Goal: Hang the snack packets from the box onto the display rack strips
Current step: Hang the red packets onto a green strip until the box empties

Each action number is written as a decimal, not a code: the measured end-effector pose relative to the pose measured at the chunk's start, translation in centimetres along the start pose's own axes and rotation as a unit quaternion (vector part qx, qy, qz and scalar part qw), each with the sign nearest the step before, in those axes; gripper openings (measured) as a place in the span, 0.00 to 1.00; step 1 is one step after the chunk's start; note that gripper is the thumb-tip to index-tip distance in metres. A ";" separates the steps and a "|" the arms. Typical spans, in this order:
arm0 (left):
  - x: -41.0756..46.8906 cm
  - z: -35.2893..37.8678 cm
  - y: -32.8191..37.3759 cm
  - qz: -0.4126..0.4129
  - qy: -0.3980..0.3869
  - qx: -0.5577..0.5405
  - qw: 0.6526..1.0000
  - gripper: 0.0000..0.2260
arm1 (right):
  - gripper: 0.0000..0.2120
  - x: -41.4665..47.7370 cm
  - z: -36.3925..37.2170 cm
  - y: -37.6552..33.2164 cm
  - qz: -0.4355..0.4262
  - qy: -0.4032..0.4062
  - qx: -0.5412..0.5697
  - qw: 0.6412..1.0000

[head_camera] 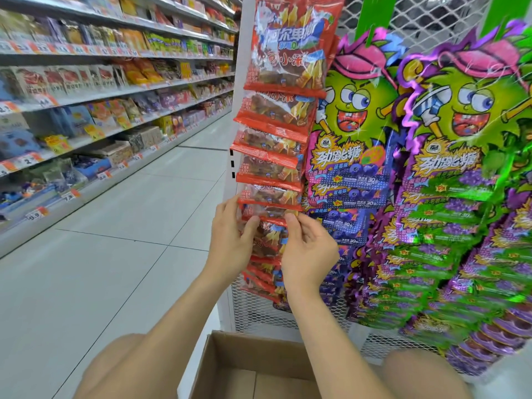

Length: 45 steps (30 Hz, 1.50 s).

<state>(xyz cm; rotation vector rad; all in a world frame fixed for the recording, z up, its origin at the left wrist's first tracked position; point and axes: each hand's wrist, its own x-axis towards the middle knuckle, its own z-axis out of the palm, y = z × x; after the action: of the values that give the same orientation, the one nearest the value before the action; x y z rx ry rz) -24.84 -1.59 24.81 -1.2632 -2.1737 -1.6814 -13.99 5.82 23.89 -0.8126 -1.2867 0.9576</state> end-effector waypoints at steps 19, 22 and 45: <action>-0.8 -0.8 -1.0 -0.063 0.009 0.008 0.998 0.17 | 0.03 -0.3 -2.3 1.2 -0.011 -0.043 -0.153 0.987; -1.7 -0.4 -1.9 -0.105 -0.010 0.024 0.994 0.24 | 0.07 -0.6 -2.7 2.1 -0.007 -0.067 -0.157 0.985; -4.4 2.2 -5.5 -0.104 -0.064 0.007 0.993 0.19 | 0.05 -2.1 -2.7 5.5 -0.045 -0.097 -0.180 0.978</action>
<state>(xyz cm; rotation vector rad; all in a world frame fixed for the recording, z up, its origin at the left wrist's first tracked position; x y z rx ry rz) -24.81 -2.27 17.43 -1.2092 -2.4647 -1.6949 -12.02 6.21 17.73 -0.9457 -1.6844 0.7538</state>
